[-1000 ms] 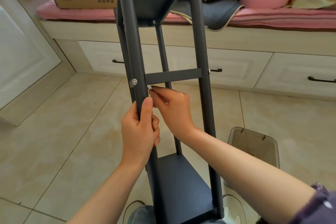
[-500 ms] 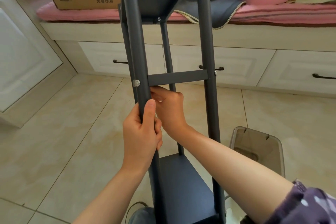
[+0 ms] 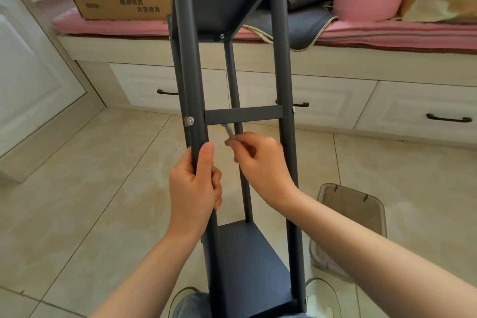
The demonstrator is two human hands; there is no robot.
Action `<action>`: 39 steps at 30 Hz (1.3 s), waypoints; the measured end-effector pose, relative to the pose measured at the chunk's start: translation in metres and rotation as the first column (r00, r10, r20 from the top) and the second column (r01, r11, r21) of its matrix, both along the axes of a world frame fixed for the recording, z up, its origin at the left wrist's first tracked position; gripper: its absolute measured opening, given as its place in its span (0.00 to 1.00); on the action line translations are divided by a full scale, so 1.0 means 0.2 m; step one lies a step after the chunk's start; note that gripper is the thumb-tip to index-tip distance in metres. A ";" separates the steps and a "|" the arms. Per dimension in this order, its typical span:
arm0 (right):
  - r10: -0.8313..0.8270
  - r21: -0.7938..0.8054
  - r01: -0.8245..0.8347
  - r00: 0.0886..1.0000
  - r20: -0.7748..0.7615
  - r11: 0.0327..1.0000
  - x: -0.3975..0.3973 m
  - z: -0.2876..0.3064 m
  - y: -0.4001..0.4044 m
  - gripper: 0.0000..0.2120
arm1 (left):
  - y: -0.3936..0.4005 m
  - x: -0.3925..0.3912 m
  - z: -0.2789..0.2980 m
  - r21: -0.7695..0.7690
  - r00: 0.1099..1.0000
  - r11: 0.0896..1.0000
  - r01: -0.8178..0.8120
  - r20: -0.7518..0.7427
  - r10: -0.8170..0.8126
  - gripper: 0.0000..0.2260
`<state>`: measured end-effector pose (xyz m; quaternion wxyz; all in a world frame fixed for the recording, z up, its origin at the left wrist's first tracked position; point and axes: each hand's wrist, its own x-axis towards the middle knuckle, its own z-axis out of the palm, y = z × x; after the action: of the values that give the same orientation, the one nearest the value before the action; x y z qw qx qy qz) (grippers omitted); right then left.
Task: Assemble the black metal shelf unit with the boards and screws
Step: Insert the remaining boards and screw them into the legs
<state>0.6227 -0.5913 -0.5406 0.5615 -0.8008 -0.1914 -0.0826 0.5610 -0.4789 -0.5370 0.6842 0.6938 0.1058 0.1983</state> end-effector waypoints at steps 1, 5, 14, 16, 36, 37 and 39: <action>0.005 -0.011 -0.005 1.000 -0.009 1.000 -0.01 0.01 -0.02 0.09 | 0.00 0.00 0.00 0.004 1.000 1.000 0.000 0.002 0.000 0.19; 0.034 -0.057 -0.035 0.999 -0.027 0.998 -0.01 0.08 -0.03 0.09 | 0.00 -0.01 0.00 0.005 1.000 1.000 -0.005 0.000 0.005 0.19; 0.048 -0.068 -0.048 0.999 0.007 0.997 0.03 0.12 0.05 0.09 | 0.02 -0.01 0.00 -0.011 1.000 1.000 -0.018 -0.001 0.018 0.20; 0.049 -0.057 -0.048 0.999 0.011 0.997 0.04 0.12 0.07 0.08 | 0.02 -0.01 0.00 -0.013 1.000 1.000 -0.020 -0.003 0.020 0.19; 0.081 -0.105 -0.060 0.977 0.199 0.993 0.10 -0.01 0.13 0.08 | -0.02 0.00 0.00 -0.019 1.000 1.000 0.007 0.005 -0.006 0.18; 0.080 -0.109 -0.056 0.971 0.226 0.992 0.11 -0.02 0.14 0.07 | -0.03 0.00 0.01 -0.022 1.000 1.000 0.012 0.008 -0.012 0.19; 0.076 -0.129 -0.041 0.956 0.283 0.991 0.12 -0.03 0.14 0.06 | -0.03 0.00 0.01 -0.027 1.000 0.999 0.020 0.016 -0.020 0.21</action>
<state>0.6474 -0.5629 -0.5469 0.4799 -0.8071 -0.2992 -0.1695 0.5611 -0.4842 -0.5352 0.6963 0.6840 0.0962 0.1953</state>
